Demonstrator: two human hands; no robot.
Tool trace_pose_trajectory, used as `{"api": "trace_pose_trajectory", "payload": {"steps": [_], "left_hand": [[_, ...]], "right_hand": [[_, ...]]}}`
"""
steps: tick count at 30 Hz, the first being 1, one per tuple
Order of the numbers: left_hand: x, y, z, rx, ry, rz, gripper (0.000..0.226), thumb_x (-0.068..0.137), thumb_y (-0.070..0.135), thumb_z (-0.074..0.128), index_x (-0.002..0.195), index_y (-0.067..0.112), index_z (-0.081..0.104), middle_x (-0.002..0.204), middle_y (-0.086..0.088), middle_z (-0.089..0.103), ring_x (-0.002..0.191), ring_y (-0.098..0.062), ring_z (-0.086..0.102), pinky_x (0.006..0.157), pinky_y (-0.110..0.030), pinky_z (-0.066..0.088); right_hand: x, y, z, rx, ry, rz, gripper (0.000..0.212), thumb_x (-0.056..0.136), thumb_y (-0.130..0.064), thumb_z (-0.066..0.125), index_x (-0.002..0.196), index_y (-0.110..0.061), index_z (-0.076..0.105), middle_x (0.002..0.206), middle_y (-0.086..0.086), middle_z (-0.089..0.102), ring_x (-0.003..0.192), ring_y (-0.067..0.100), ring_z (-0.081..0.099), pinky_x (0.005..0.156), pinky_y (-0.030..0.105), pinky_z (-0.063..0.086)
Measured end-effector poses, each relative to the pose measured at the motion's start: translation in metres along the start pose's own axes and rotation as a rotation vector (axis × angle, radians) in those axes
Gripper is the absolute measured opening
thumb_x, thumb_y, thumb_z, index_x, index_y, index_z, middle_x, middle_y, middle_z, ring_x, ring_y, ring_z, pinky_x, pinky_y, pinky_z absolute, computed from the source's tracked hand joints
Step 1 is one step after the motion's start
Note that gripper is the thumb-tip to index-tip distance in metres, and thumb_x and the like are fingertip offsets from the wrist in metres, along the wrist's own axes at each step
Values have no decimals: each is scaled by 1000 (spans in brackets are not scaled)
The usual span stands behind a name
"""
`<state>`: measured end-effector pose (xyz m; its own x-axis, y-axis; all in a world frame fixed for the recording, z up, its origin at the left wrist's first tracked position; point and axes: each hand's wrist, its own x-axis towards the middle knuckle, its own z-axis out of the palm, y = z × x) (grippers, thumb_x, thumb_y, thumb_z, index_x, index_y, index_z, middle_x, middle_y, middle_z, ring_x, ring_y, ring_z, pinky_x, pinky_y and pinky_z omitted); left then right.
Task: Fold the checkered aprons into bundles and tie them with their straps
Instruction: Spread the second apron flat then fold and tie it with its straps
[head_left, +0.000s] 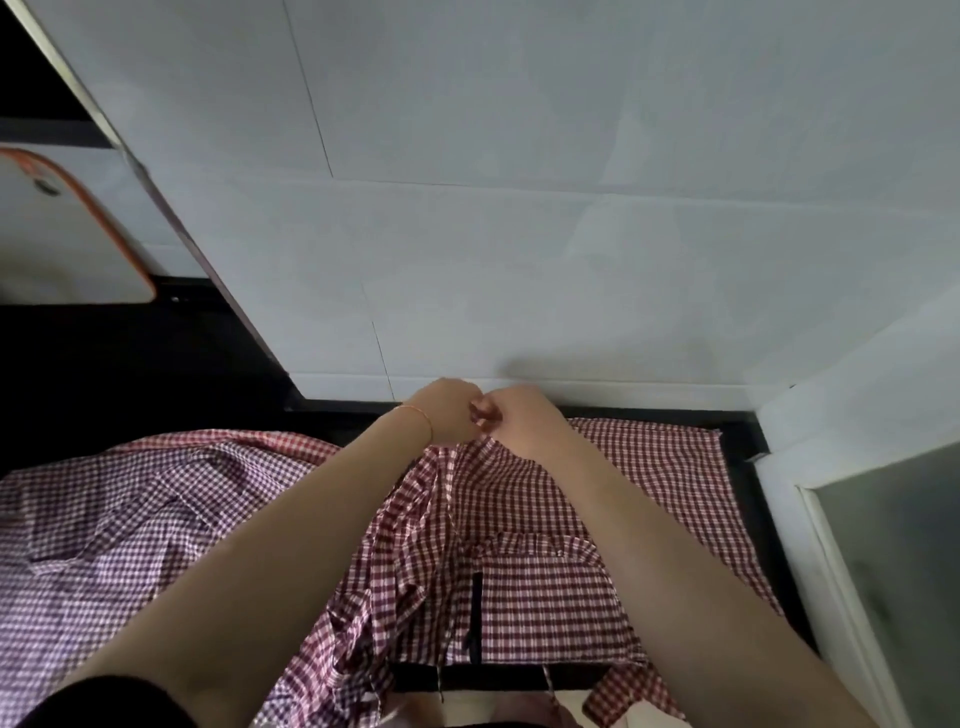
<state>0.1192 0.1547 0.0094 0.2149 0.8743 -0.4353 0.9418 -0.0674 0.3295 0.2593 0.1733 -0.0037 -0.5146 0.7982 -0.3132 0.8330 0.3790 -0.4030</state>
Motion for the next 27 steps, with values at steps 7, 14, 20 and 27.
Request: {"api": "trace_pose_trajectory", "payload": {"steps": [7, 14, 20, 27], "left_hand": [[11, -6, 1, -176, -130, -103, 54, 85, 16, 67, 136, 18, 52, 125, 0, 59, 112, -20, 55, 94, -31, 47], [22, -16, 15, -286, -66, -126, 37, 84, 19, 70, 120, 14, 64, 112, -3, 62, 102, -21, 56, 86, -29, 46], [33, -24, 15, -290, -10, -149, 39, 87, 45, 65, 85, 7, 71, 73, -3, 57, 68, -16, 47, 64, -29, 40], [32, -21, 3, 81, 21, -114, 26, 97, 22, 49, 95, 9, 72, 98, -8, 68, 92, -25, 62, 77, -34, 50]], "right_hand": [[6, 8, 1, -22, -36, 15, 6, 95, -22, 62, 89, -21, 64, 87, -3, 66, 82, 18, 63, 77, 38, 55], [14, 22, 9, 9, -91, 1, 14, 91, -20, 59, 85, -13, 70, 80, 4, 69, 76, 25, 64, 69, 40, 53], [22, 28, 6, -13, -116, -9, 15, 95, -31, 62, 99, -18, 69, 87, -3, 65, 79, 17, 61, 73, 36, 52], [27, 32, 5, -64, -103, -25, 25, 94, -37, 63, 82, -17, 68, 73, -3, 63, 66, 14, 58, 65, 33, 51]]}}
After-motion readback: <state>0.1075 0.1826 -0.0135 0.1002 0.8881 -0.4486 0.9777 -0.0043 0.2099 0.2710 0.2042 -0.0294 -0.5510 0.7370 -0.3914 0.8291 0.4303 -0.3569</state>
